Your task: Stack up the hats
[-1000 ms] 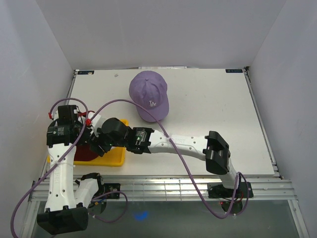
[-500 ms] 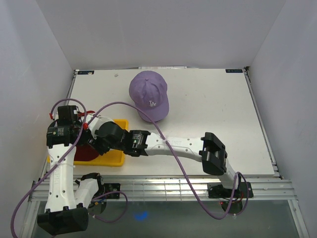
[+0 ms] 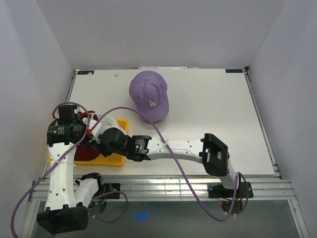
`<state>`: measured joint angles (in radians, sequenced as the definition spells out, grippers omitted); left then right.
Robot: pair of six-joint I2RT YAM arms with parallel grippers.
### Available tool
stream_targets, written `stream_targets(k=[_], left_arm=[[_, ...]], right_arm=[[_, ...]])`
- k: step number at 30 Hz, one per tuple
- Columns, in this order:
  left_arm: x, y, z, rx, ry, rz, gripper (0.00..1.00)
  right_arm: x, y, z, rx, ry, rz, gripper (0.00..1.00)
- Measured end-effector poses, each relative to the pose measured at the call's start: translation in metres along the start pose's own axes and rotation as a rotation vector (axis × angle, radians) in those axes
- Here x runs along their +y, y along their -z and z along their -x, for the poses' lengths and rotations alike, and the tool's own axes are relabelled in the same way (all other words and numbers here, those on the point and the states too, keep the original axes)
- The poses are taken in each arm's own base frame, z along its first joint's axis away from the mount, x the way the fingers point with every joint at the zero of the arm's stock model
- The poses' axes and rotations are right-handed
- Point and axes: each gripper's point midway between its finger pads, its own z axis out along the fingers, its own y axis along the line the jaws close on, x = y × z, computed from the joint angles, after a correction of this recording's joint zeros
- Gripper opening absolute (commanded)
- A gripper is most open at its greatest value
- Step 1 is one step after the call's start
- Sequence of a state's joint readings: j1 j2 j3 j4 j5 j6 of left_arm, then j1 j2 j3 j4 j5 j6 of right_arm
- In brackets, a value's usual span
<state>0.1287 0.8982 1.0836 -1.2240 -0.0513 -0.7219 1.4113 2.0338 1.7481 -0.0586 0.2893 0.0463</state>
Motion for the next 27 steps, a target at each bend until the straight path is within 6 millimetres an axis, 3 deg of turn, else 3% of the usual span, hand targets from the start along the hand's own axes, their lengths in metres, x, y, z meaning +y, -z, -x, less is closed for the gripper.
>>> stream_targets(k=[6,9,13,15,19,22,23,27], left_arm=[[-0.003,0.001,-0.002,0.013,0.0,-0.017,0.0],[-0.005,0.002,-0.002,0.014,0.001,-0.026,0.0],[-0.007,0.004,-0.001,0.013,0.002,-0.036,0.02],[-0.008,0.005,0.0,0.01,0.002,-0.039,0.04],[-0.011,0.009,0.003,0.003,0.001,-0.045,0.17],[-0.013,0.012,0.004,0.001,-0.002,-0.056,0.34],[-0.015,0.014,0.005,0.0,-0.003,-0.065,0.44],[-0.027,0.026,0.01,-0.018,-0.006,-0.129,0.63]], right_arm=[[-0.005,0.003,0.0,-0.006,0.006,-0.023,0.47],[-0.005,0.003,0.001,-0.009,0.009,-0.025,0.39],[-0.008,0.003,0.003,-0.015,0.021,-0.04,0.1],[-0.01,0.003,0.004,-0.016,0.03,-0.05,0.08],[-0.012,0.005,0.008,-0.025,0.031,-0.063,0.08],[-0.013,0.007,0.012,-0.033,0.027,-0.07,0.08],[-0.014,0.009,0.014,-0.035,0.022,-0.074,0.08],[-0.016,0.013,0.011,-0.015,0.016,-0.081,0.08]])
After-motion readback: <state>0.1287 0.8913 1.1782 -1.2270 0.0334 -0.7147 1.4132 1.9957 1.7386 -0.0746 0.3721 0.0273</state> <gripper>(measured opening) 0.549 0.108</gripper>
